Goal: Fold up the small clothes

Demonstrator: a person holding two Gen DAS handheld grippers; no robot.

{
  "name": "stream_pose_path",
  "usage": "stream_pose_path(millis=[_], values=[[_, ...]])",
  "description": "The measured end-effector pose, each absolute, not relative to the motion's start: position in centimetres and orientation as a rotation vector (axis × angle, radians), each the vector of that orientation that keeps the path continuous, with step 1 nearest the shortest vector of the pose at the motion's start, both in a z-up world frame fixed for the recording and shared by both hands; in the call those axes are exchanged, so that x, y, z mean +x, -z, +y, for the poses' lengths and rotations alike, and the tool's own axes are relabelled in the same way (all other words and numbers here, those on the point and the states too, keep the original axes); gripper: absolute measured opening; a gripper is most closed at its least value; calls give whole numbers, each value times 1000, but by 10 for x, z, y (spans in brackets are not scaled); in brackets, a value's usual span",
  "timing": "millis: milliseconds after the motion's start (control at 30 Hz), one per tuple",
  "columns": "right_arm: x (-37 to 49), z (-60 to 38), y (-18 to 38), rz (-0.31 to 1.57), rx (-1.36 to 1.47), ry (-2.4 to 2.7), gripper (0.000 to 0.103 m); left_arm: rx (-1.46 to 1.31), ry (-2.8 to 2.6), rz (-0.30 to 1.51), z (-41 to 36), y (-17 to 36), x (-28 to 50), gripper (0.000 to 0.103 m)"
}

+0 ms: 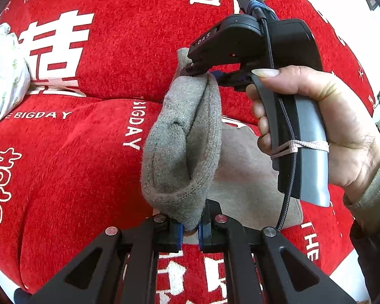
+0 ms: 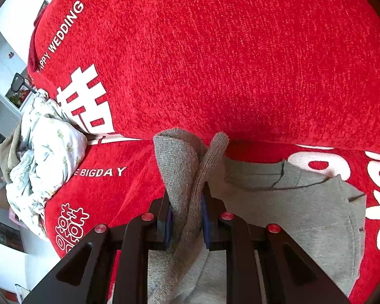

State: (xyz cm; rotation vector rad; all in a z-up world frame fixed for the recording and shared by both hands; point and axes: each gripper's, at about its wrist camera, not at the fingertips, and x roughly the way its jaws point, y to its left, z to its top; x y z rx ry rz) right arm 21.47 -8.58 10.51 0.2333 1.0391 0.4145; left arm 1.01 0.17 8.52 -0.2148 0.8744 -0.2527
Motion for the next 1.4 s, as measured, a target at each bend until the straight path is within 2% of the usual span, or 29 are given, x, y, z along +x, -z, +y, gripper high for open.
stream_pose_path(millis=[1400], values=[[209,-162,-92,1034,301,-410,20,-90,261,927,-64,-78,21,9]])
